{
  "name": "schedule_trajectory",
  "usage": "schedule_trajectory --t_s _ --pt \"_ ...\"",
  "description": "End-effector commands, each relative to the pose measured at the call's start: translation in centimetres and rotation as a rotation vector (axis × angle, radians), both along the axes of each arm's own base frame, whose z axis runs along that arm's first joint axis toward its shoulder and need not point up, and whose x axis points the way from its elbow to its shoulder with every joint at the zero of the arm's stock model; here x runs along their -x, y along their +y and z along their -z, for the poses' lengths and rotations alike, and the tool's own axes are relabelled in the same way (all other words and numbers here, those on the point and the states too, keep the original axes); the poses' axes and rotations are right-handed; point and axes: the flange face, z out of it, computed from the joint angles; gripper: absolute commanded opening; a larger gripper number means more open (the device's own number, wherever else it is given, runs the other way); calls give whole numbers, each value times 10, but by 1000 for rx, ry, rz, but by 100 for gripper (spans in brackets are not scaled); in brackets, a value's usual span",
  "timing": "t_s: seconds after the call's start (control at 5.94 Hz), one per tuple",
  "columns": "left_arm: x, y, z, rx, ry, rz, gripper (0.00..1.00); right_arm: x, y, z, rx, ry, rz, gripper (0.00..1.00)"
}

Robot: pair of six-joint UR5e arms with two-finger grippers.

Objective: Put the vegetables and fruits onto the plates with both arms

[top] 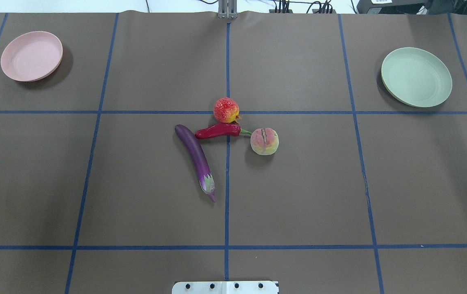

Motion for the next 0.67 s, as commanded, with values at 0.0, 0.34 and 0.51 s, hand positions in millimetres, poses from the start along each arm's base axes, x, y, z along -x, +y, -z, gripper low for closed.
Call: schedule_trajectory --t_s 0.0,0.34,0.51 --pt "0 0 2 -3 0 0 100 0 -3 3 -3 -1 -2 100" --pt "0 -18 23 -43 2 1 100 1 -4 8 -15 -4 -1 100" --pt "-1 -31 42 -79 6 2 100 1 -8 14 -27 -5 0 100"
